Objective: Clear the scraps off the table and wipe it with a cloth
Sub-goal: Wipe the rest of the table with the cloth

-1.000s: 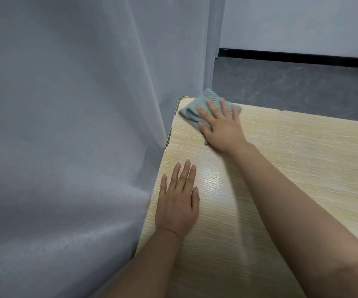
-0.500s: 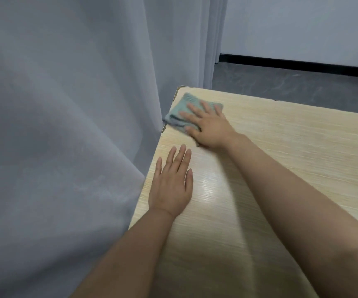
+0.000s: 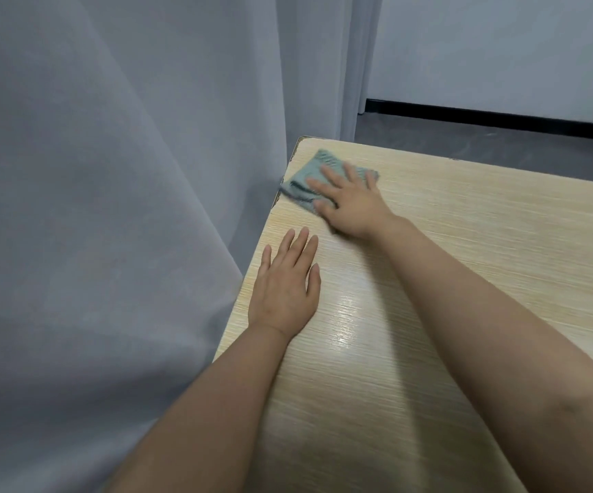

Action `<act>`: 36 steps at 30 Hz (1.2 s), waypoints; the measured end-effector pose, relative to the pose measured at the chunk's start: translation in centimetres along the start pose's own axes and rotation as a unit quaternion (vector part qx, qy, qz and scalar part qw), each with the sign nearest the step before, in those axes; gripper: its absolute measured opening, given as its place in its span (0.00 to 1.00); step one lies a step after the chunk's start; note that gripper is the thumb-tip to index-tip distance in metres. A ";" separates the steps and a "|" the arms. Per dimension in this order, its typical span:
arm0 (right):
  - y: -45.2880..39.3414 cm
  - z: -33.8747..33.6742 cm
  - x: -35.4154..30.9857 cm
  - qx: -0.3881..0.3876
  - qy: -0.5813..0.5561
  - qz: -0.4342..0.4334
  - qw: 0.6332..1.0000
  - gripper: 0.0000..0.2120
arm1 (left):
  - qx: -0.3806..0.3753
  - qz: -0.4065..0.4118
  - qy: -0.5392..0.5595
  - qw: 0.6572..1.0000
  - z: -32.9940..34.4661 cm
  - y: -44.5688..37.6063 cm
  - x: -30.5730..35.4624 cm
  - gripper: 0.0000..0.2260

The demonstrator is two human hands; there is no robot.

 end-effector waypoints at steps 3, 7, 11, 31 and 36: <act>0.7 -1.0 3.9 0.025 -0.061 0.121 0.990 0.23 | 0.005 0.005 0.012 1.000 -0.1 0.2 -0.1 0.21; 1.8 -0.9 4.7 0.045 -0.092 0.230 0.968 0.24 | -0.011 0.011 0.023 1.000 -0.3 1.0 -0.4 0.21; 1.9 1.0 -1.6 0.013 -0.052 0.144 0.988 0.23 | -0.026 0.004 -0.022 0.999 0.5 4.1 -1.3 0.25; 4.7 4.8 -9.2 -0.006 0.016 -0.025 1.000 0.22 | 0.010 -0.009 -0.073 0.997 2.5 8.9 -1.9 0.23; 4.4 2.4 -2.5 -0.005 0.011 0.029 1.000 0.23 | 0.020 -0.001 -0.066 0.998 2.5 9.0 -1.9 0.23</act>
Point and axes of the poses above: each hand's wrist, its own y-axis away from the middle knuckle, its own z-axis out of the palm, x = y × z, the point moved 5 cm from there along -y, towards the middle knuckle, and after that the axes turned 13 degrees about -x, right-handed, at the moved point
